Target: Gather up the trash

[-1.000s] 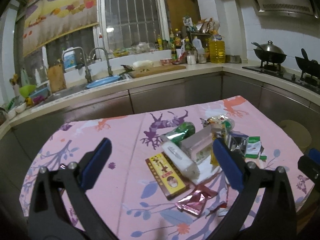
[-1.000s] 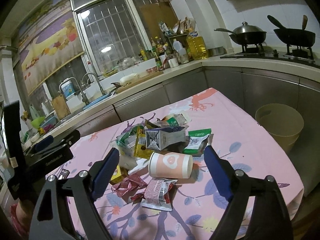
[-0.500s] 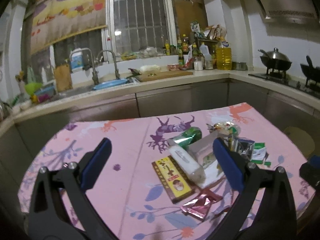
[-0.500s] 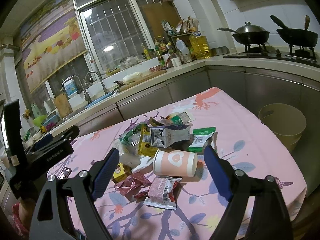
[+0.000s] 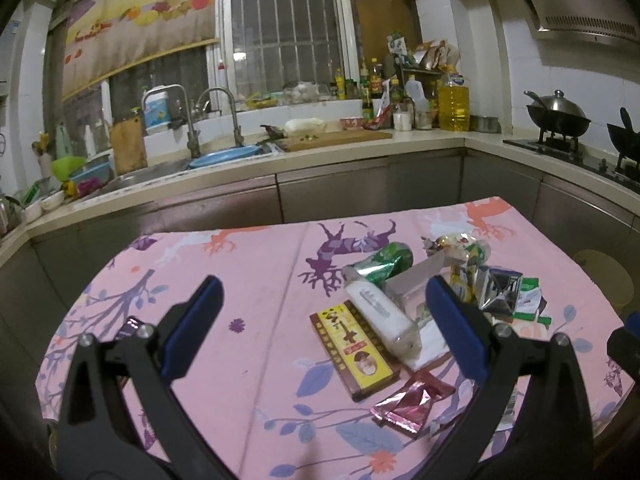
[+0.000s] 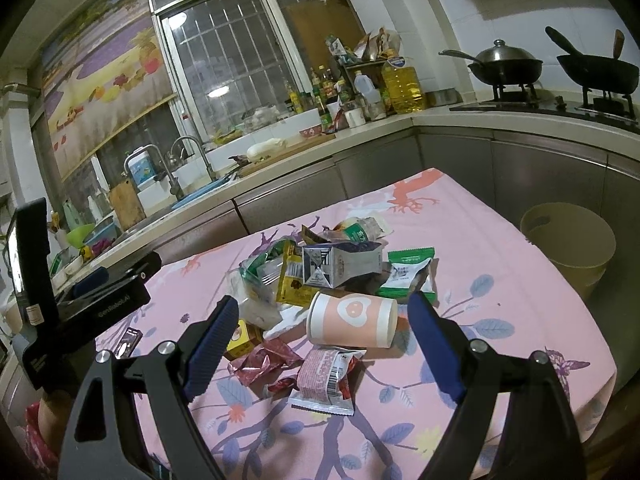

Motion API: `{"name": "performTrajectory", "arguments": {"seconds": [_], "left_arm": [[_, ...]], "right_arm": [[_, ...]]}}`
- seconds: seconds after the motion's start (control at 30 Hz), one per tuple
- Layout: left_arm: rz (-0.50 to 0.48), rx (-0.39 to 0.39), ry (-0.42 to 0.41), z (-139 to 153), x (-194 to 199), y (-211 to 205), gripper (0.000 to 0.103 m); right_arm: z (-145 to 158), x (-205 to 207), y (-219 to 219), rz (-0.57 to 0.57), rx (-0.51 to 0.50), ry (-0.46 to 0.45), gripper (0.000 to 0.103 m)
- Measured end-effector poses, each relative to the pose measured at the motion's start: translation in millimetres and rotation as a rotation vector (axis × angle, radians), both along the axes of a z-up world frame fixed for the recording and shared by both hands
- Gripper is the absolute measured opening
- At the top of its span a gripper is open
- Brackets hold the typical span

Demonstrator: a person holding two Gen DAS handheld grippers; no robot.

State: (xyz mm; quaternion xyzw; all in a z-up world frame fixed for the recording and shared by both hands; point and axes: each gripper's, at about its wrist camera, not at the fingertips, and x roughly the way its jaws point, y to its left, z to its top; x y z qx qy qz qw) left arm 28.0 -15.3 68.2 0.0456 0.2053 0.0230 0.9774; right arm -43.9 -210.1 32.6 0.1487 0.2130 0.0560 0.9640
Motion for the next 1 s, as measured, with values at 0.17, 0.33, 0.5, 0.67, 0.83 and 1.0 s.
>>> {"name": "performTrajectory", "arguments": {"seconds": [0.17,0.33,0.5,0.67,0.83,1.0], "left_arm": [[0.001,-0.017,0.025,-6,6,5,0.097],[0.005,-0.046,0.051,-12,12,13,0.097],[0.009,-0.055,0.071,-18,19,17,0.097],[0.014,-0.063,0.099,-27,28,19,0.097],[0.01,-0.063,0.122,-35,34,21,0.097],[0.041,-0.05,0.117,-40,38,35,0.097]], "right_arm": [[-3,21,2,0.048,-0.055,0.035,0.068],[-18,61,-11,0.089,0.026,0.139,0.06],[-26,98,-9,0.092,0.034,0.198,0.06],[-25,132,14,0.058,-0.014,0.211,0.065],[-36,163,34,0.004,-0.095,0.228,0.075],[-46,172,25,-0.041,-0.099,0.241,0.06]]}}
